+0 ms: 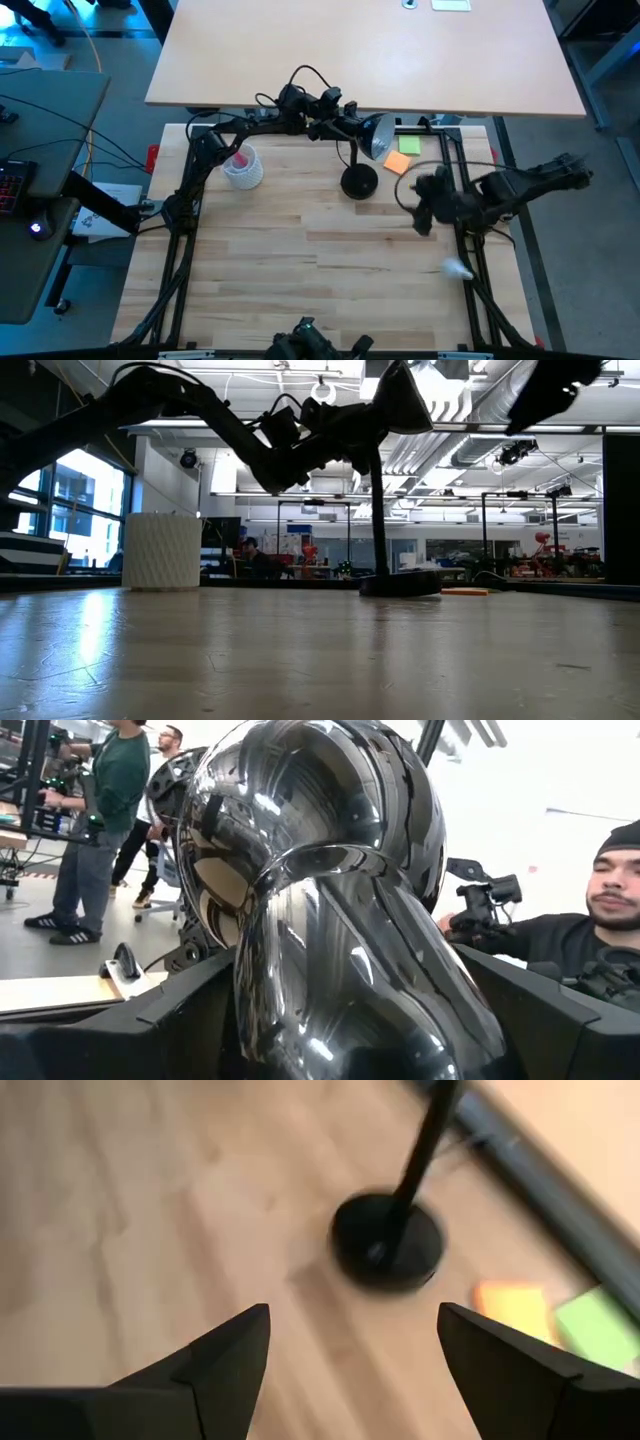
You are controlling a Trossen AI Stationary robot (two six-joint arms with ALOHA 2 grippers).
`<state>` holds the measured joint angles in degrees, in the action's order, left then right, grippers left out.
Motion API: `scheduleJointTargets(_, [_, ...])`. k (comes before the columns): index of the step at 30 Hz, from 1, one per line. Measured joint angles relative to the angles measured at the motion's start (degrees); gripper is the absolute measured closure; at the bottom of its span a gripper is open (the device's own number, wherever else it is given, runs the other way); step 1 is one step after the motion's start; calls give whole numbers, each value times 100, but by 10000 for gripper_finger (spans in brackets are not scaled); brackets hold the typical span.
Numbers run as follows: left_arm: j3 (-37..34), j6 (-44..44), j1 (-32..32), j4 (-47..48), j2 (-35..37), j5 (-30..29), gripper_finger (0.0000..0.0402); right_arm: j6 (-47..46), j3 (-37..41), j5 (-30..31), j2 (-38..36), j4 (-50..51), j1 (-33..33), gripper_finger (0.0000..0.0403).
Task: Screw lightbulb
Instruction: Insert the light bulb into the desk lamp
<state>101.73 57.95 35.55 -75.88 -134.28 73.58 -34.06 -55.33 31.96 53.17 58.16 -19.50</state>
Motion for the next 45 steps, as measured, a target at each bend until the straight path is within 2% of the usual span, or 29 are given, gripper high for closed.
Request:
scheduleJointTargets(6, [0, -13, -20, 15, 0, -7, 67, -1069, 0, -604, 226, 431, -1077, 116])
scheduleJointTargets(9, [0, -9, -22, 16, 0, 11, 67, -1251, 0, -1076, 473, 364, -1494, 116])
scheduleJointTargets(15, [0, -13, -24, 155, 0, 28, 67, -1245, 0, -2227, 1401, 220, -2105, 116])
scheduleJointTargets(19, [0, -58, -70, 269, 0, 47, 67, -2184, 2, -2811, 1974, -167, -2377, 116])
scheduleJointTargets(21, [0, -59, -94, 275, 0, 67, 67, -2742, 2, -2668, 2101, -642, -2682, 116])
scheduleJointTargets(24, [0, -101, -125, 284, 0, 70, 67, -3631, 0, -1802, 2225, -1423, -3288, 116])
scheduleJointTargets(26, [0, -103, -152, 309, 0, 70, 67, -4258, -9, -1462, 2412, -1668, -3630, 116])
scheduleJointTargets(28, [0, -109, -187, 411, 0, 72, 67, -4855, -8, -1586, 2732, -1731, -3886, 116])
scheduleJointTargets(31, [0, -152, -240, 703, 0, 76, 67, -5492, -2, -2178, 3174, -1746, -4097, 116])
scheduleJointTargets(34, [0, -140, -320, 1094, 0, 55, 67, -5745, -2, -2262, 3508, -1669, -4173, 116])
scheduleJointTargets(41, [45, -574, -343, 1907, 0, 392, 67, -5748, -2, -951, 3529, -1290, -4173, 116])
scheduleJointTargets(45, [103, -732, -198, 1915, 7, 732, 66, -5745, -2, -566, 3434, -950, -4173, 116])
